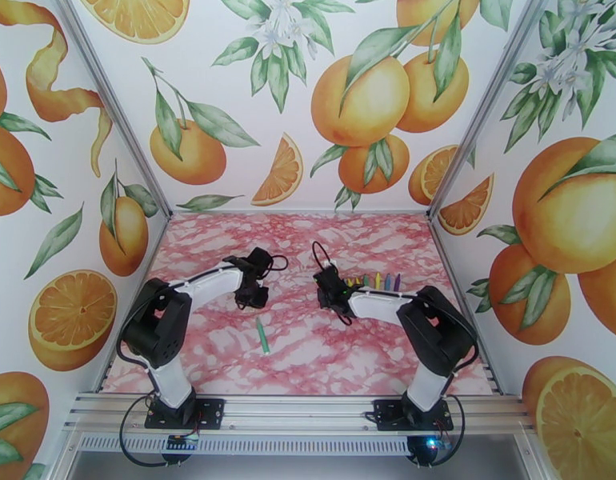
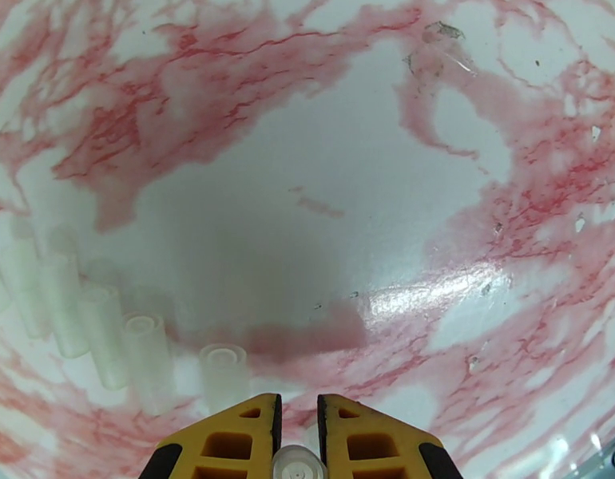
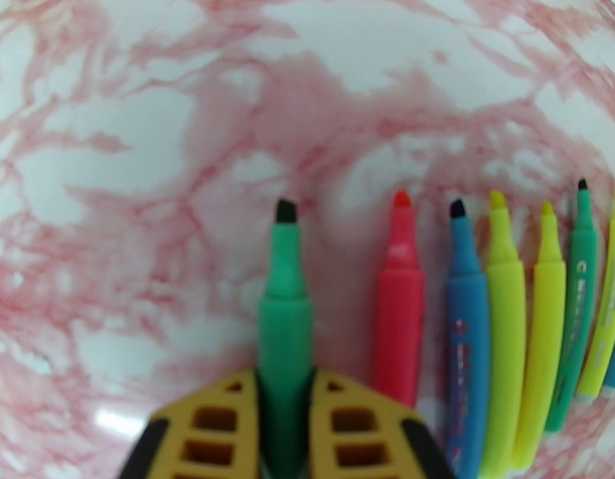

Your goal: Open the pen caps

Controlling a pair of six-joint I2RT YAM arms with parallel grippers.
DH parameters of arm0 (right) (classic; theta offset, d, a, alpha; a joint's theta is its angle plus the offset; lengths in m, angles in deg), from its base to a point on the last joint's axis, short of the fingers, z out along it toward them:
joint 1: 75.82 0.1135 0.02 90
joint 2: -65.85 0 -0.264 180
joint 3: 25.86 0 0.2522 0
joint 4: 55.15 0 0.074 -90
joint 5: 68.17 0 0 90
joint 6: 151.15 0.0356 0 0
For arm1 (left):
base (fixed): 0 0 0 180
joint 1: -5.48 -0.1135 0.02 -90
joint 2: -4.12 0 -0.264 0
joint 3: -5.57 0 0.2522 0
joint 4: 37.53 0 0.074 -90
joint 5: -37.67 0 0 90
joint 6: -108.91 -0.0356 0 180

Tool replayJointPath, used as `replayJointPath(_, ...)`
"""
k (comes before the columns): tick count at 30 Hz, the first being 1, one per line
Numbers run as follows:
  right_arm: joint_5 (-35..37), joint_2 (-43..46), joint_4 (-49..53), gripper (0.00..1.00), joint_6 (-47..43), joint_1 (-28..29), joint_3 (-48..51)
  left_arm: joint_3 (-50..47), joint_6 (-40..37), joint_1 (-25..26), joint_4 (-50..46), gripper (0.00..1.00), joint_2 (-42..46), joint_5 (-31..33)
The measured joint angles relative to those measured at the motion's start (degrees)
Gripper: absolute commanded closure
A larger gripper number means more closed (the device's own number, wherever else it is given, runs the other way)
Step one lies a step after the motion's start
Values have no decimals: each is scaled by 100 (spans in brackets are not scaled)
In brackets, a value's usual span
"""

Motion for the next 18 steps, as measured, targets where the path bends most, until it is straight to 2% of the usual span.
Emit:
replayJointPath(2, 2, -42, -2, 100, 0, -7, -17, 17, -4, 11, -2, 95, -35, 20)
replayJointPath(12, 39, -83, 0, 88, 0, -7, -68, 85, -20, 42, -4, 91, -267, 111)
replayJointPath(18, 42, -83, 9, 78, 4, -7, -68, 107, -17, 61, -24, 87, -317, 177)
